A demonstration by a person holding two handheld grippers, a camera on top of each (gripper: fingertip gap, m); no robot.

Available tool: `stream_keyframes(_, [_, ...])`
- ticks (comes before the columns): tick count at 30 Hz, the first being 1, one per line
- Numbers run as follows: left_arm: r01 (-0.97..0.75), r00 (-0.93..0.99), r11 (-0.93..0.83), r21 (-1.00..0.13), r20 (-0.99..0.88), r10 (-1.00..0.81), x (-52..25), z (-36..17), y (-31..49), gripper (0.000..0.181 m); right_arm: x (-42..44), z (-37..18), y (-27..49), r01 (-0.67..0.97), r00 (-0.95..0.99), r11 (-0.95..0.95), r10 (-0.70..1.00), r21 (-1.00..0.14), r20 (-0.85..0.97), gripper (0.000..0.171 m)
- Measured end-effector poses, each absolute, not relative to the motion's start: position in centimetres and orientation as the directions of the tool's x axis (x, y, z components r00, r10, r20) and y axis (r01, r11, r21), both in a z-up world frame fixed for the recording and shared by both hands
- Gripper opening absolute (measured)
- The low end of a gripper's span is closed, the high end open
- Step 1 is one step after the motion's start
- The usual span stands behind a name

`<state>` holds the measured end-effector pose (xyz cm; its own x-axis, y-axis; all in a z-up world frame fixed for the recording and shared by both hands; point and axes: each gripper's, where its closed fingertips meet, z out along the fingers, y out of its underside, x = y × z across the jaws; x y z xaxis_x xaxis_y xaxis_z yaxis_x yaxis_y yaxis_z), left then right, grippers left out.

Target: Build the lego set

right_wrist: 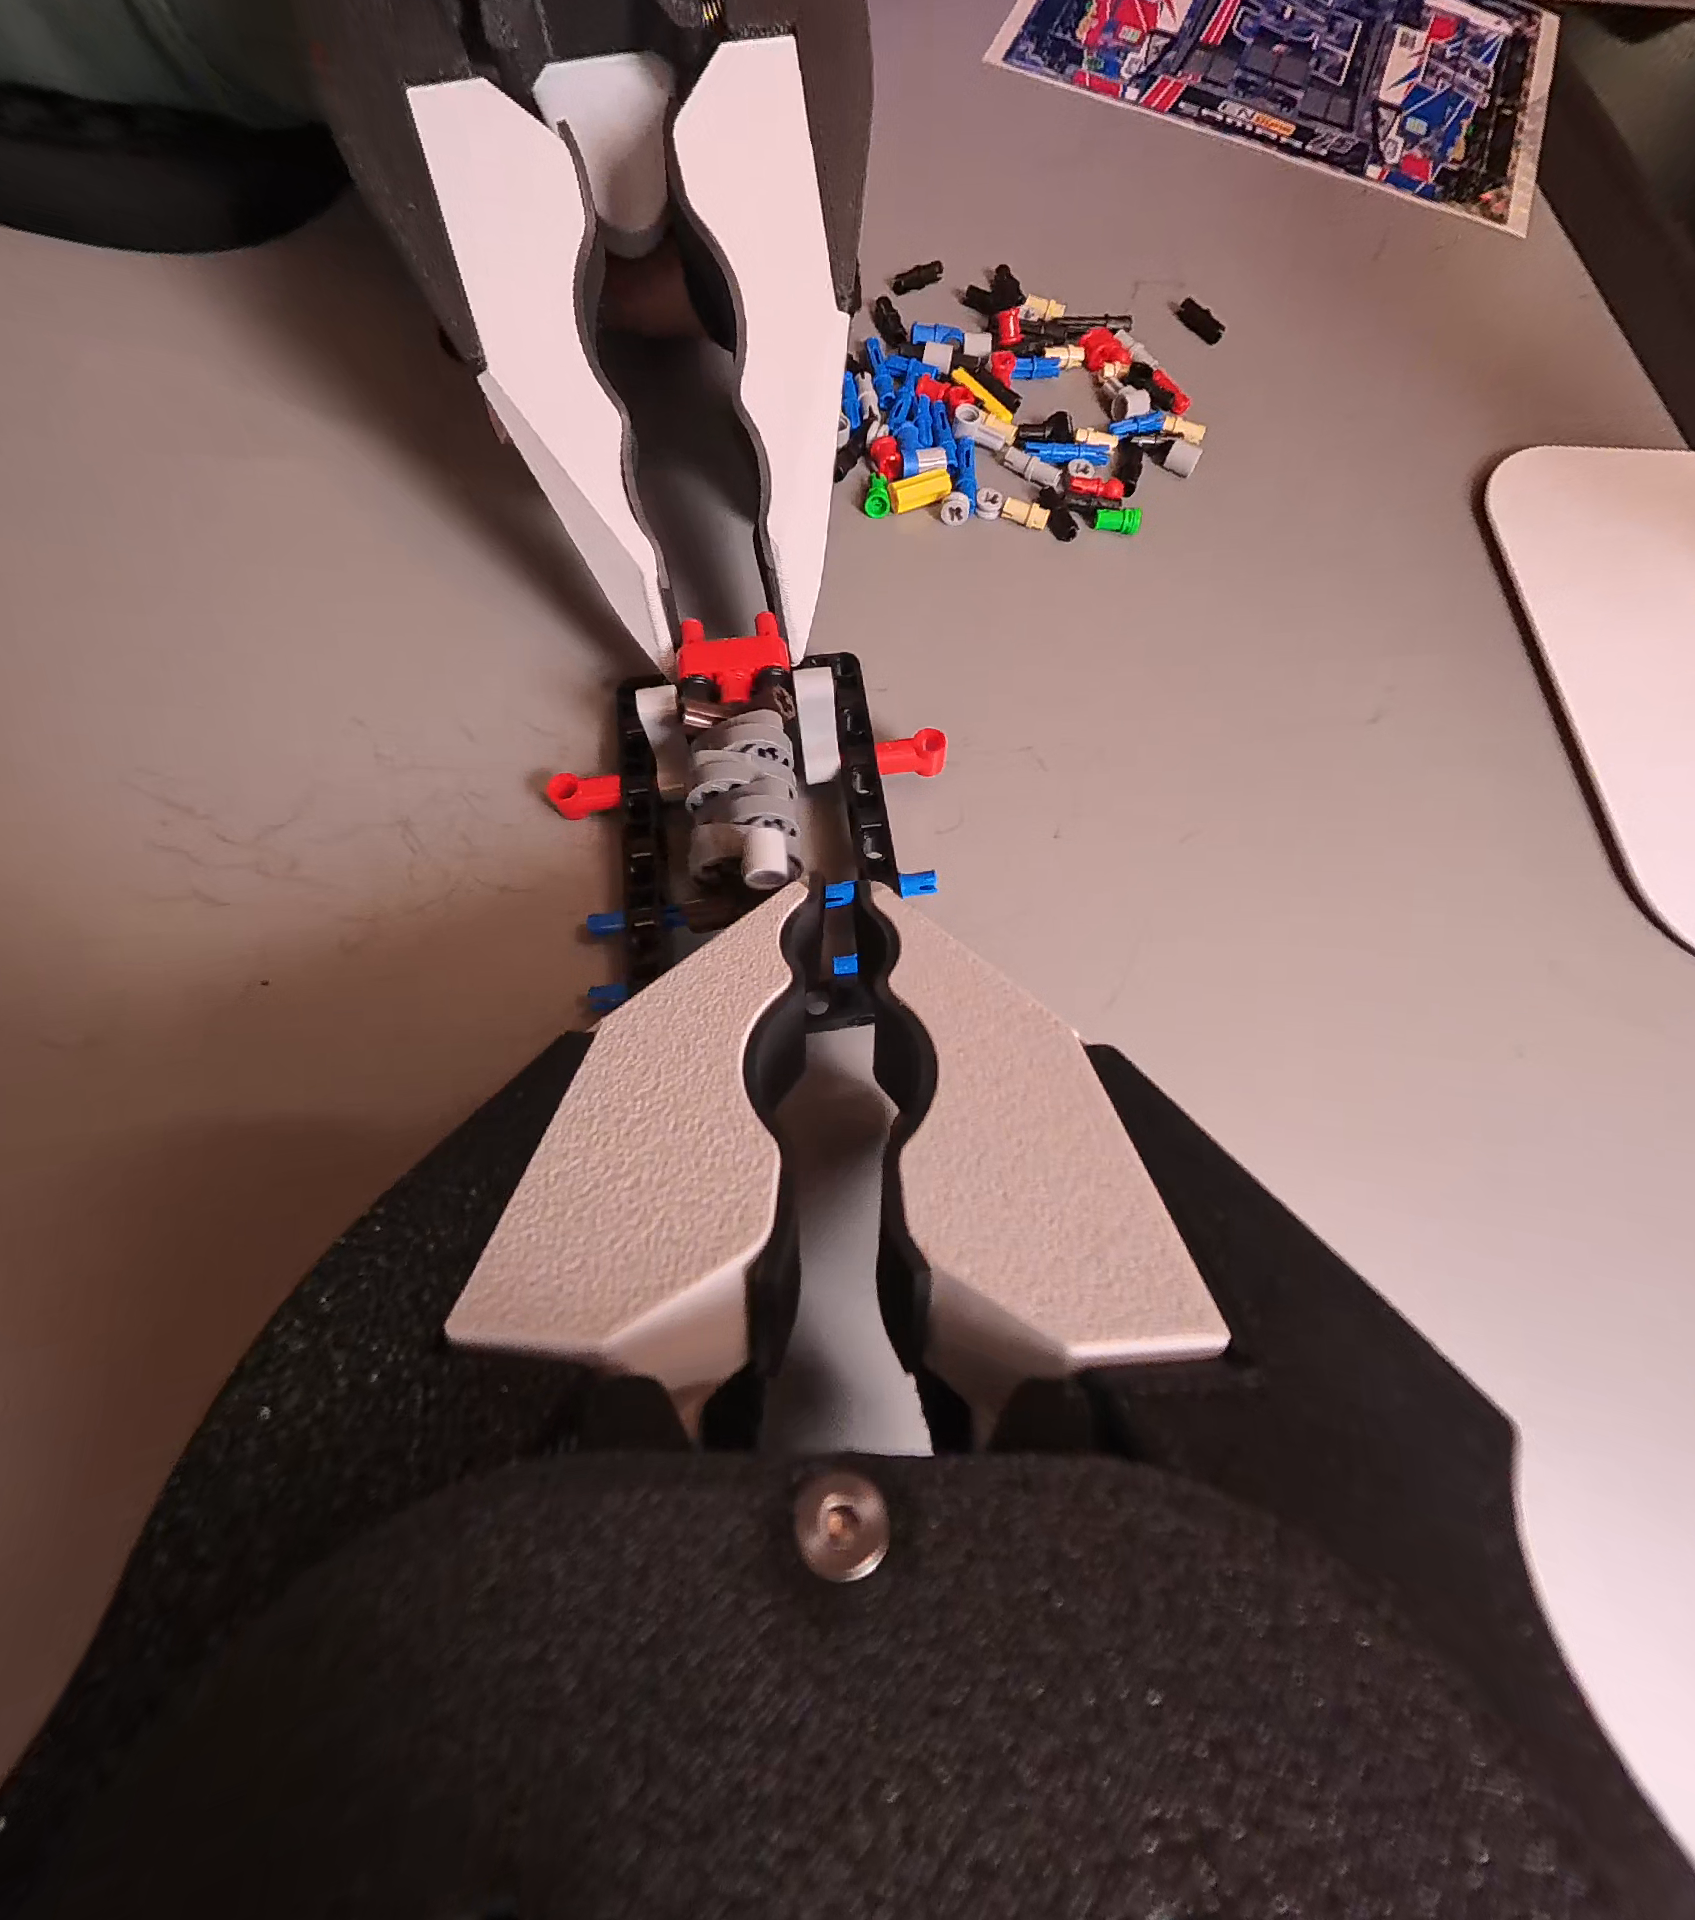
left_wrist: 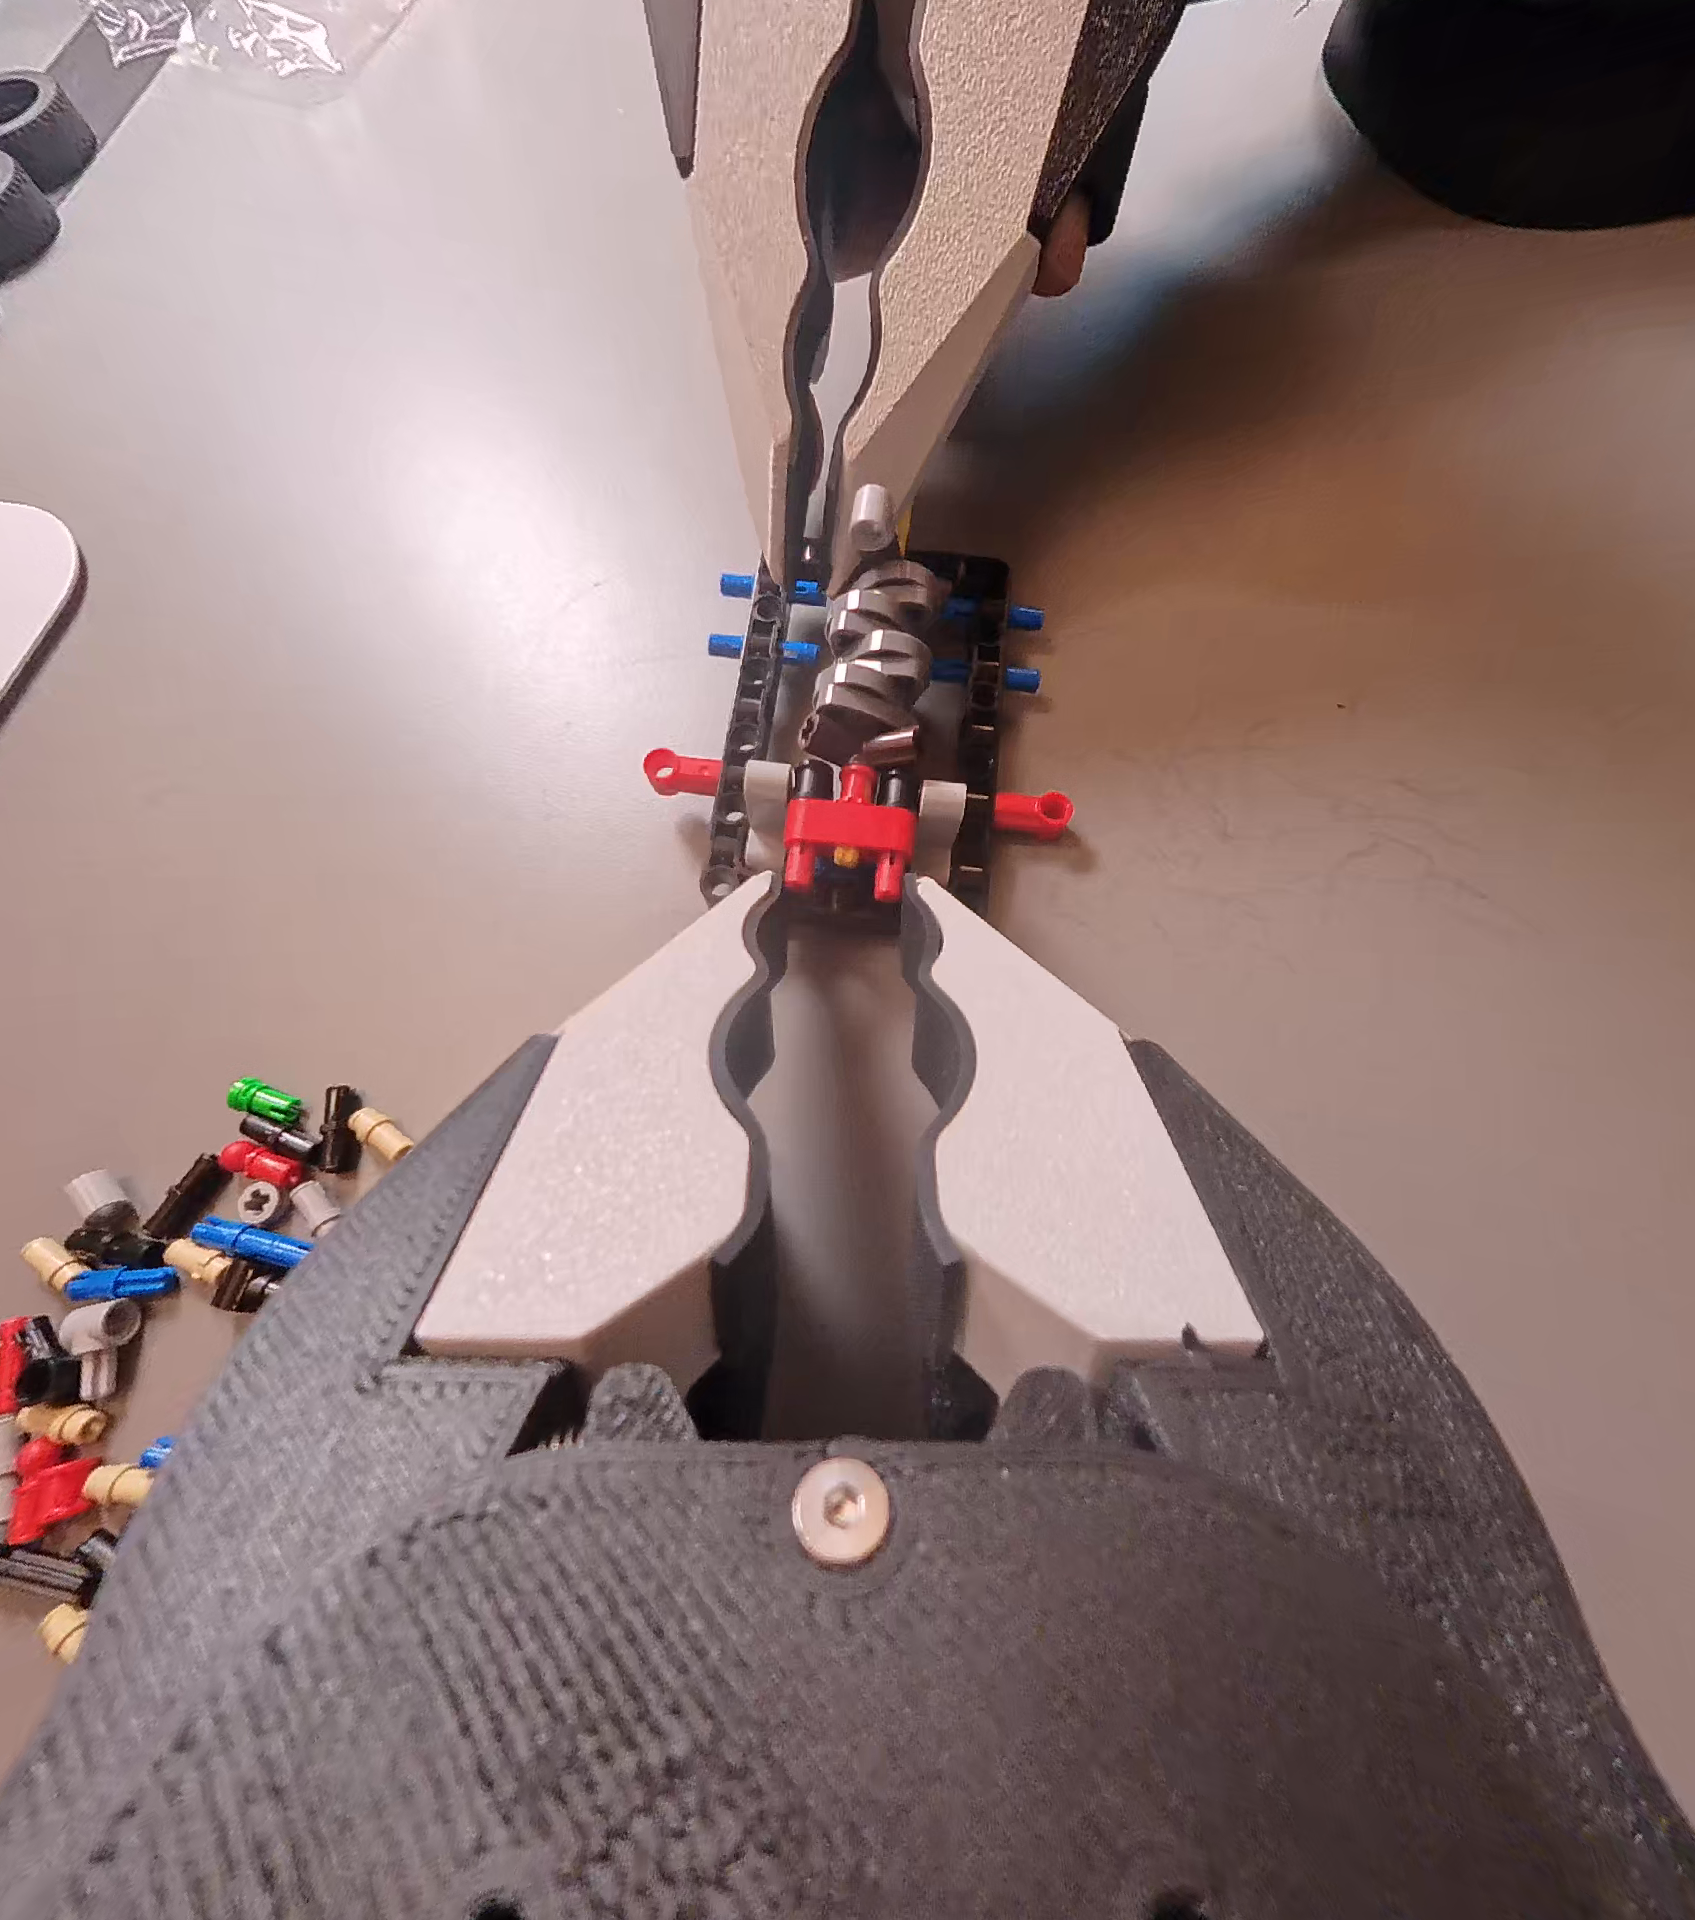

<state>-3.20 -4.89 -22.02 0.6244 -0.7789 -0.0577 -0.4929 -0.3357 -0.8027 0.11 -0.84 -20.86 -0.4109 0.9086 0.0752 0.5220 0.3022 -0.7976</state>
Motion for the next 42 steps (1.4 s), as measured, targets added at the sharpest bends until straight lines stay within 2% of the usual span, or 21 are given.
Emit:
stream_keyframes(16, [-0.478,0.637,-0.35,-0.805,-0.043,-0.77,-3.7,-21.9,-4.8,0.024,0.9,-20.3,-0.2,0.506,-0.395,0.295,0.914,-0.811,0.086,0.004])
stream_keyframes(29, [-0.399,0.632,-0.343,-0.85,0.016,-0.775,-4.0,-20.1,-5.1,0.043,2.3,-16.6,1.8,0.43,-0.326,0.259,0.938,-0.865,0.119,0.007])
stream_keyframes(35, [-0.339,0.686,-0.338,-0.878,0.016,-0.728,-5.1,-18.8,-4.3,0.073,3.8,-11.1,1.9,0.241,-0.303,0.189,0.946,-0.952,0.112,0.034])
stream_keyframes(37, [-0.304,0.705,-0.319,-0.898,0.013,-0.709,-5.4,-17.9,-4.0,0.078,4.2,-9.0,2.3,0.168,-0.256,0.17,0.959,-0.971,0.123,0.05])
stream_keyframes(42, [-0.089,0.809,-0.148,-0.985,0.015,-0.588,-7.4,-12.4,-2.7,0.081,4.4,-5.9,3.6,0.026,-0.102,0.112,0.989,-0.993,0.108,0.073])
